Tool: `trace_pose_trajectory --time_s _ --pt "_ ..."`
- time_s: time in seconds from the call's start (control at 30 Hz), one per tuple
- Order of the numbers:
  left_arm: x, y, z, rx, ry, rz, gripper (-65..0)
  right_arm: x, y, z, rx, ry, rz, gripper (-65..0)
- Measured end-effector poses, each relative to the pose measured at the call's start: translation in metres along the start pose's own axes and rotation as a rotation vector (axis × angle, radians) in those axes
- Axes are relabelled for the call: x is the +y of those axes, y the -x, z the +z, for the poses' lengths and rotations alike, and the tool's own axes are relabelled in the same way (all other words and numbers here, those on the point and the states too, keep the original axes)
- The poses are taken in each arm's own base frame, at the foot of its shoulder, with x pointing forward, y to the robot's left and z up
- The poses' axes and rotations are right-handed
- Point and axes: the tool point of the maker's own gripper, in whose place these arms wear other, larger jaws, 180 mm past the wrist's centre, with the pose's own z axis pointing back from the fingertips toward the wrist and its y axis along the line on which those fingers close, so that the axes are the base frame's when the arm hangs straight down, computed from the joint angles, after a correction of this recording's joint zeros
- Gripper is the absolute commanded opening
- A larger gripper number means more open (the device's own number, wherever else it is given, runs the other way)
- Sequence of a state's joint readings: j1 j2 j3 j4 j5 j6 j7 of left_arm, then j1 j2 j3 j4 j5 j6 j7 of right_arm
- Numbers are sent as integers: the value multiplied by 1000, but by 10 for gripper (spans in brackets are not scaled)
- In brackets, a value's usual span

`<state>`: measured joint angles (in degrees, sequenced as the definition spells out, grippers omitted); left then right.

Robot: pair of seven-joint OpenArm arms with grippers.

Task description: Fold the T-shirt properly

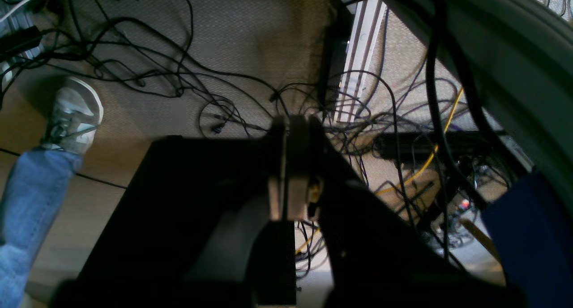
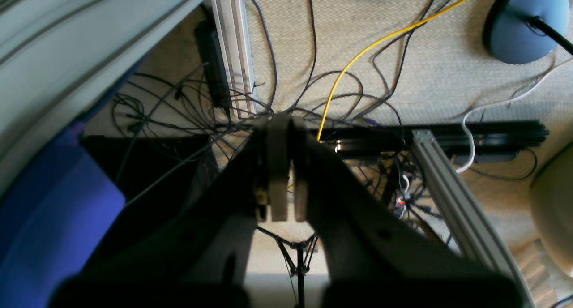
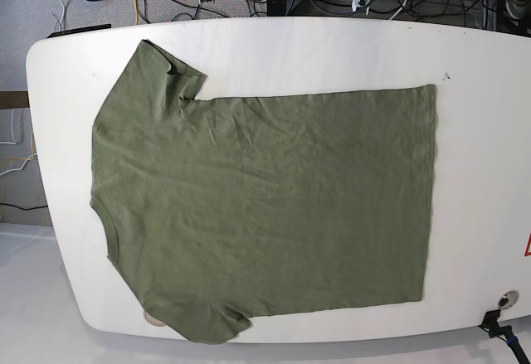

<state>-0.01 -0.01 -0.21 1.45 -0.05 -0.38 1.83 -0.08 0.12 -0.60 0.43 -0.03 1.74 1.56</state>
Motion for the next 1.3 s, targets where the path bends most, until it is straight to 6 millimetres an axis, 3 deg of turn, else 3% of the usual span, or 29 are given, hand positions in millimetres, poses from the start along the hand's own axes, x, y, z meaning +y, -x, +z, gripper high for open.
trace_pose_trajectory --time_s 0.37,0.57,0.77,0.9,0.97,1.07,1.17,1.3 --pt "0 4 0 4 -4 1 -649 3 -2 0 -2 -4 -2 -625" --pt "1 11 0 12 -2 5 -649 -7 15 0 20 12 -2 -625" --pt "1 13 0 9 -3 4 -649 -4 21 0 25 7 -2 -625" --pt "2 29 -1 35 -4 4 -647 -5 18 0 16 8 -2 -625" --pt "2 33 -1 48 -4 4 -626 -6 18 0 15 10 -2 -624" --pt "2 30 -1 31 -4 1 -524 -6 11 0 -46 10 -2 -624" --pt "3 24 1 -29 -5 -2 -460 -6 15 1 -75 9 -1 -565" --pt "16 41 6 -48 -18 -17 -446 -7 19 5 -137 9 4 -368"
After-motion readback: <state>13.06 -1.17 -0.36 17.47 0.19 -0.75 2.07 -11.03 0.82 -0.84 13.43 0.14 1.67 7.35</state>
